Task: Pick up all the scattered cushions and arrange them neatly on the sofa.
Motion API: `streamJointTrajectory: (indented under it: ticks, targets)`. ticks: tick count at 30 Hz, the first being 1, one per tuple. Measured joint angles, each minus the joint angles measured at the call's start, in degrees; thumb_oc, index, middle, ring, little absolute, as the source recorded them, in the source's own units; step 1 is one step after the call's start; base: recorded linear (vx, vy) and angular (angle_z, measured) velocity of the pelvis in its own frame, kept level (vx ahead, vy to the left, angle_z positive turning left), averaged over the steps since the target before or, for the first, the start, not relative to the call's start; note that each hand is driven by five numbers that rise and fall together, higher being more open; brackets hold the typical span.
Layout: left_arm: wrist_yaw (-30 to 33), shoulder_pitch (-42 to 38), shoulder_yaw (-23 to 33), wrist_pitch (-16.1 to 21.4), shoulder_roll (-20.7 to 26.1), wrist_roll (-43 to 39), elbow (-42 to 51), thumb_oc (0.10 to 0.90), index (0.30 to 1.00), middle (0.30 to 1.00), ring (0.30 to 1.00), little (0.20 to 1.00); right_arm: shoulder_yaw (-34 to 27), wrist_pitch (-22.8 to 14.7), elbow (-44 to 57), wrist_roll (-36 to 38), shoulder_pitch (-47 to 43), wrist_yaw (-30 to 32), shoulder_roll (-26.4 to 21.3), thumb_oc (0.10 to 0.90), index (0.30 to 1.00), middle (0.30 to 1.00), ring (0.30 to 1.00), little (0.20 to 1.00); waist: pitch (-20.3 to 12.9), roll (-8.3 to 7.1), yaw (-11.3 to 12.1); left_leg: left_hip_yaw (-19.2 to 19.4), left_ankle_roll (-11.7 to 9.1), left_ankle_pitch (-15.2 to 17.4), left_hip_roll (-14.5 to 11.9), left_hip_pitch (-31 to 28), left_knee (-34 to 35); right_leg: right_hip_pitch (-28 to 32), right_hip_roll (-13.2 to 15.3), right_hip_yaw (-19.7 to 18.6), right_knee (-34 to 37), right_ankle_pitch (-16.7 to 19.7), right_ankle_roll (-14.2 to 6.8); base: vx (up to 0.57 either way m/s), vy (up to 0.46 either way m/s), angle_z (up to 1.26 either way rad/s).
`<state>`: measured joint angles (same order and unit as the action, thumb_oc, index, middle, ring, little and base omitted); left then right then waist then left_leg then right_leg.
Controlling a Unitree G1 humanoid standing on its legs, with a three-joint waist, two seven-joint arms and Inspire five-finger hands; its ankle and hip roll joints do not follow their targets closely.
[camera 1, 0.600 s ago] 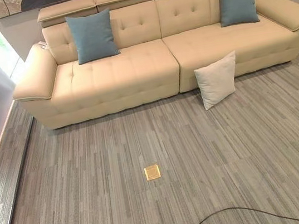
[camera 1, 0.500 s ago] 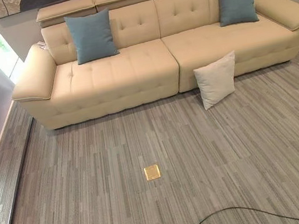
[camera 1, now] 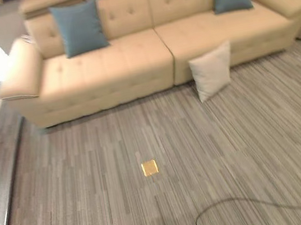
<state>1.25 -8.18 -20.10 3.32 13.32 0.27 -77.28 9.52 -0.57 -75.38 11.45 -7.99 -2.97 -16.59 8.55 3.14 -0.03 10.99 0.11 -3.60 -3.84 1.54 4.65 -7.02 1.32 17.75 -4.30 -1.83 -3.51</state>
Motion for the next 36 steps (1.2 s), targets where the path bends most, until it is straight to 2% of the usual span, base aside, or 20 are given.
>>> streamJointTrajectory:
  ticks: [3,5,7,10,17,18,19,20,21,22,24,26,28,29,30,31,32,33,34,36]
  targets:
    - [0.4,-1.3,0.1,-0.4,-0.4,1.4,0.3,0.8,0.9,0.9,0.9,0.9,0.1,0.1,1.8,-1.0,0.8,0.5,0.1,0.8,0.9,0.9,0.9,0.9,0.4,-0.08,1.4,5.7,0.1,0.8,-1.0,-1.6,0.4,-0.7,9.3,10.4,-3.6,-1.0,-1.4,0.04,-0.089,-1.02]
    - [0.6,-1.3,0.1,-0.4,0.2,2.2,0.9,0.8,0.9,0.9,0.9,0.9,0.1,0.0,2.1,-1.2,1.5,0.6,0.8,0.8,0.9,0.9,0.9,0.9,0.4,-2.14,1.0,6.6,-1.7,1.0,-0.7,-2.7,0.3,2.3,12.9,10.5,-0.3,2.4,-3.4,0.0,0.0,-0.6]
    - [0.6,-1.2,0.5,-0.5,-0.3,2.2,0.9,0.8,0.9,0.9,0.9,0.9,0.2,0.1,2.0,-1.2,2.1,0.8,0.7,0.8,0.9,0.9,0.9,0.9,0.4,-1.71,0.6,6.8,-2.7,0.8,-1.9,-2.9,0.2,3.1,11.2,10.5,1.0,5.6,-2.3,0.04,-0.077,-0.22]
    - [0.6,-0.2,-0.2,-0.4,-1.2,2.2,1.9,0.8,0.9,0.9,0.9,0.9,-1.3,-0.2,1.8,-0.8,2.6,0.6,0.1,0.8,0.9,0.9,0.9,0.9,-0.7,-0.61,-1.0,9.3,-4.0,1.3,-6.4,-3.1,-2.1,2.3,6.9,7.5,1.1,3.4,-0.9,0.27,-0.419,-0.45]
    - [0.6,-2.4,-0.6,0.1,-3.8,2.5,2.1,0.8,0.9,0.9,0.9,0.9,-0.6,-0.3,-0.5,0.3,5.0,0.6,-3.1,0.8,0.9,0.9,0.9,0.9,-2.5,0.73,-3.3,8.5,-6.4,1.0,-8.9,-2.6,-5.8,2.1,4.3,5.2,0.8,1.8,0.5,0.27,-0.304,-0.19]
    - [0.9,-2.5,-2.2,0.0,-3.7,2.8,2.0,0.8,0.9,0.9,0.9,0.9,-2.2,-0.2,-1.5,0.8,5.1,0.7,-2.3,0.8,0.9,0.9,0.9,0.9,-2.5,0.34,-3.4,7.2,-8.2,2.0,-9.6,-1.4,-10.1,1.0,4.6,5.2,-2.7,-0.8,1.3,1.14,-0.68,-0.59]
    - [1.4,-2.2,-5.5,0.2,-1.0,2.4,3.7,0.8,0.9,0.9,0.9,0.9,0.0,-0.1,-3.0,1.1,3.0,1.3,-0.2,0.8,0.9,0.9,0.9,0.9,-1.5,-1.87,0.5,2.0,-13.2,5.5,-10.9,2.7,-23.7,-2.3,4.7,5.9,-14.5,-5.7,6.6,1.1,-0.42,-1.26]
    - [1.1,-1.8,-9.2,1.8,1.9,0.4,7.1,0.8,0.9,0.9,0.9,0.9,1.6,1.2,-3.2,0.3,3.2,0.6,0.5,0.8,0.9,0.9,0.9,0.9,-0.7,-6.34,4.5,-6.2,-13.7,10.6,-6.9,8.0,-31.7,-2.7,5.6,0.4,-14.2,-8.4,7.9,0.68,-0.005,-1.92]
    - [2.1,-1.9,-8.9,2.8,1.9,2.0,10.3,0.8,0.9,0.9,0.9,0.9,3.4,1.0,-3.5,-0.1,2.8,0.6,-0.4,0.8,0.9,0.9,0.9,0.9,-2.7,-7.39,7.1,-6.4,-10.6,11.7,-2.6,11.0,-21.0,-2.6,4.0,-6.7,-8.8,-5.9,5.7,0.66,-0.013,-1.58]
    - [2.1,-2.3,-9.0,2.8,1.4,2.3,10.5,0.8,0.9,0.9,0.9,0.9,3.7,0.6,-3.5,-0.2,2.1,0.8,-1.2,0.8,0.9,0.9,0.9,0.9,-2.7,-6.94,7.5,-5.6,-9.6,10.7,-1.7,12.8,-17.4,-2.0,2.9,-8.4,-6.4,-5.6,5.7,0.52,-0.003,-1.51]
    - [2.3,-3.2,-7.9,2.8,-2.2,2.6,8.9,0.8,0.9,0.9,0.9,0.9,4.4,-1.4,-3.5,-0.2,-1.3,1.6,-4.0,0.8,0.9,0.9,0.9,0.9,-4.1,-0.96,9.1,-1.7,-9.9,6.8,-1.1,17.3,-4.8,1.3,-2.1,-12.5,2.2,-4.6,5.9,0.4,0.031,-1.81]
    - [2.3,-3.4,-5.1,3.2,-4.3,2.9,6.5,0.8,0.9,0.9,0.9,0.9,7.3,-1.9,-1.8,-0.4,-1.5,1.5,-4.6,0.8,0.9,0.9,0.9,0.9,-3.8,2.91,8.1,-0.4,-10.0,5.6,-1.8,20.1,-5.4,2.4,-4.5,-10.0,2.1,0.8,7.3,0.62,0.102,-1.6]
    - [2.3,-3.9,-2.5,3.5,-4.8,3.1,3.3,0.8,0.9,0.9,0.9,0.9,10.1,-1.7,-1.9,-1.7,1.5,1.6,-1.8,0.8,0.9,0.9,0.9,0.9,-5.3,1.26,8.0,-1.8,-8.1,5.0,-0.8,22.1,-11.4,1.7,-5.0,-11.1,-0.8,-1.1,8.5,0.49,0.103,-1.19]
    - [2.4,-4.1,-1.6,3.7,-4.0,3.1,1.9,0.8,0.9,0.9,0.9,0.9,10.6,-1.3,-2.5,-2.2,4.0,1.4,0.6,0.8,0.9,0.9,0.9,0.9,-7.1,-1.73,7.9,-4.3,-5.5,4.8,1.2,22.9,-15.6,1.3,-3.8,-12.4,-0.8,-1.9,7.7,0.71,0.154,-0.96]
    - [2.3,-4.0,-1.1,3.8,-3.9,3.2,0.1,0.8,0.9,0.9,0.9,0.9,9.7,-1.4,-2.6,-2.0,6.4,1.1,1.3,0.8,0.9,0.9,0.9,0.9,-7.7,-3.43,7.8,-5.4,-1.6,6.7,3.1,21.0,-19.3,2.8,-2.1,-10.5,-1.0,-3.7,4.6,0.91,0.241,-0.95]
    - [2.2,-4.0,-1.1,3.5,-4.4,3.6,-1.9,0.8,0.9,0.9,0.9,0.9,9.0,-1.5,-1.6,-1.7,7.3,0.8,-0.1,0.8,0.9,0.9,0.9,0.9,-7.1,-2.62,6.7,-6.3,2.2,5.3,2.7,17.7,-18.0,0.5,-1.6,-9.5,-15.0,-7.0,-3.4,0.53,0.185,-0.52]
    - [2.0,-3.5,-1.3,3.1,-4.4,4.4,-2.3,0.8,0.9,0.9,0.9,0.9,7.9,-1.5,-0.2,-1.6,8.2,0.8,-0.7,0.8,0.9,0.9,0.9,0.9,-7.1,-3.21,5.6,-6.9,1.4,3.8,4.2,15.8,-17.2,-3.4,1.8,-9.0,-29.0,-10.5,-6.9,0.57,0.284,0.15]
    - [2.0,-3.5,-2.2,2.9,-4.3,4.9,-2.5,0.8,0.9,0.9,0.9,0.9,8.3,-1.2,-0.3,-2.5,8.5,0.7,-1.4,0.8,0.9,0.9,0.9,0.9,-7.4,-4.85,4.3,-8.4,1.6,4.0,7.1,13.7,-16.2,-4.6,5.7,-8.5,-41.0,-10.7,-7.4,0.36,0.198,0.78]
    - [1.8,-4.0,-2.6,2.9,-4.1,5.4,-2.5,0.8,0.9,0.9,0.9,0.9,8.5,0.0,-0.8,-3.3,8.3,0.4,-1.7,0.8,0.9,0.9,0.9,0.9,-7.2,-5.61,4.1,-11.0,2.9,3.9,10.0,11.1,-14.2,-5.6,8.6,-8.1,-49.1,-3.4,-6.6,0.78,0.249,0.91]
    - [1.8,-3.7,-4.2,2.6,-3.7,5.4,-1.8,0.8,0.9,0.9,0.9,0.9,7.9,0.4,-1.5,-3.7,7.7,0.7,-2.0,0.8,0.9,0.9,0.9,0.9,-6.9,-4.69,4.0,-14.1,3.1,1.4,11.9,8.0,-9.6,-5.7,10.1,-6.8,-51.7,-3.6,-5.6,0.5,0.048,0.98]
